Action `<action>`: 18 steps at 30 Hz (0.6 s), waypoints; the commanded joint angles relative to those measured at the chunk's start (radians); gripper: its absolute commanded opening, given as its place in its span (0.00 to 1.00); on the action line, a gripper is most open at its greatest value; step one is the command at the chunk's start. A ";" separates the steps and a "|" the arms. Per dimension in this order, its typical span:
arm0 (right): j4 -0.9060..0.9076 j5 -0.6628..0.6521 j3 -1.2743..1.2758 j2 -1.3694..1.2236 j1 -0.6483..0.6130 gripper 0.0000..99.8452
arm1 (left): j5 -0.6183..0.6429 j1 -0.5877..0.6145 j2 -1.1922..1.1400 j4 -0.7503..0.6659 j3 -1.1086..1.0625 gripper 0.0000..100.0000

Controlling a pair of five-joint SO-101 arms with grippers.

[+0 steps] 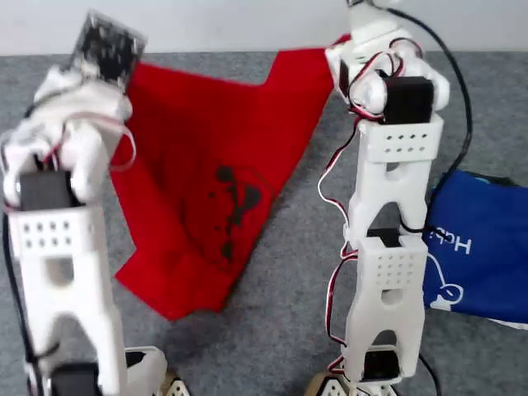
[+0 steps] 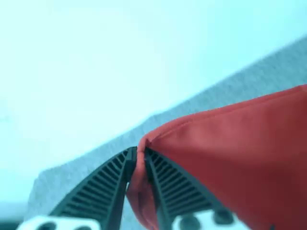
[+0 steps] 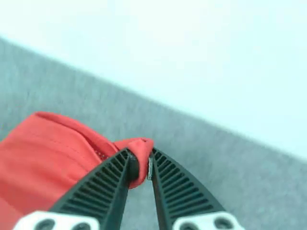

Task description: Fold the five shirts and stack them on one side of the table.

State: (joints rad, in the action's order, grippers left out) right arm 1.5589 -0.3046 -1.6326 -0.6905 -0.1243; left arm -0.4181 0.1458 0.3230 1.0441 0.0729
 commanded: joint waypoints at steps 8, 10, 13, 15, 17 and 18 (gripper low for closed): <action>-0.154 -0.127 -0.043 0.271 0.021 0.01 | 0.003 -0.017 -0.265 0.226 0.723 0.00; -0.166 -0.176 -0.043 0.306 0.021 0.01 | 0.003 -0.017 -0.285 0.235 0.803 0.00; -0.180 -0.224 -0.043 0.358 0.021 0.01 | 0.003 -0.017 -0.302 0.238 0.897 0.00; -0.179 -0.253 -0.043 0.390 0.021 0.01 | 0.003 -0.017 -0.307 0.236 0.937 0.00; -0.177 -0.273 -0.043 0.420 0.022 0.01 | 0.003 -0.017 -0.305 0.236 0.963 0.00; -0.177 -0.284 -0.043 0.433 0.030 0.01 | 0.002 -0.017 -0.302 0.238 0.972 0.00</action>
State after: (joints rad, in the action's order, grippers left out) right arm 1.4039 -0.5531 -1.6341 -0.3391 -0.1243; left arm -0.4181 0.1335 0.0146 1.2774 0.9889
